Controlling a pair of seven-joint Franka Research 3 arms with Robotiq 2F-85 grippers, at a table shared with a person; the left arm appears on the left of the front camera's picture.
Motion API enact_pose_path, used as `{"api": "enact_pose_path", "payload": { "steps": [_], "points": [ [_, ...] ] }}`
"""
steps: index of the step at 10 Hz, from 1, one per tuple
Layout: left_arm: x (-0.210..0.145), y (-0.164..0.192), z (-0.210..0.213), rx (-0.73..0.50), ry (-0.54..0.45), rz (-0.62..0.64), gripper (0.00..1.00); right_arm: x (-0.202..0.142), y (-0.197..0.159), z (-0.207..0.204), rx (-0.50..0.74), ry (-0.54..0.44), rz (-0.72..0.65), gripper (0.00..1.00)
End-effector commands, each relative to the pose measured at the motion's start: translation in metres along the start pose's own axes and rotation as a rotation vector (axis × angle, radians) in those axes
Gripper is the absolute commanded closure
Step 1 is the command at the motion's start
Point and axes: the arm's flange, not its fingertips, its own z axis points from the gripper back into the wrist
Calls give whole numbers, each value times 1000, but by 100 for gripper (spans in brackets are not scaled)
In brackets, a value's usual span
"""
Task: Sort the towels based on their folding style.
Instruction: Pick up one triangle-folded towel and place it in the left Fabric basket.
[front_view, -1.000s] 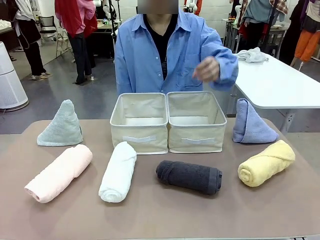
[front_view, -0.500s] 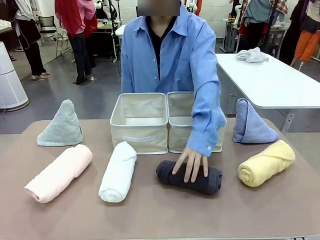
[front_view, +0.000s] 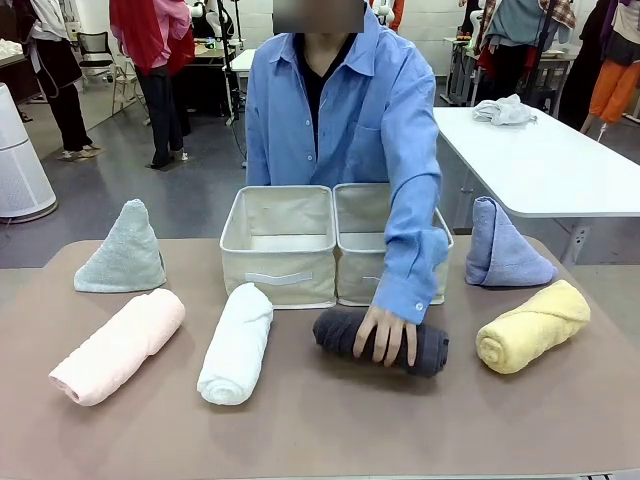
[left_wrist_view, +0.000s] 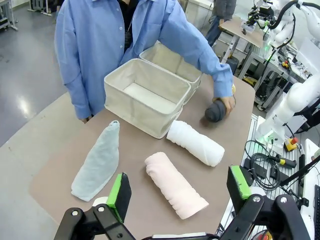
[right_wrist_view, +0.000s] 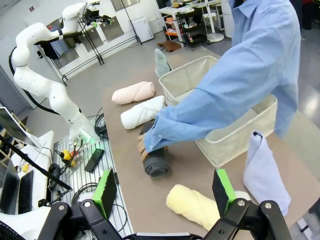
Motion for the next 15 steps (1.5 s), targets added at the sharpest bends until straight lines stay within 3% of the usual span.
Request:
{"api": "enact_pose_path", "payload": {
  "steps": [1, 4, 8, 11, 13, 15],
  "points": [
    [3, 0, 3, -5, 2, 7, 0, 0, 0, 3, 7, 8, -2, 0],
    [0, 0, 0, 0, 0, 0, 0, 0, 0, 3, 7, 8, -2, 0],
    [68, 22, -91, 308, 520, -371, 0, 0, 0, 3, 7, 8, -2, 0],
    [74, 44, -185, 464, 850, -607, 0, 0, 0, 3, 7, 8, -2, 0],
    [64, 62, -230, 463, 894, -648, 0, 0, 0, 3, 7, 8, -2, 0],
    [54, 74, -254, 377, 899, -585, 0, 0, 0, 3, 7, 8, -2, 0]
  ]
}}
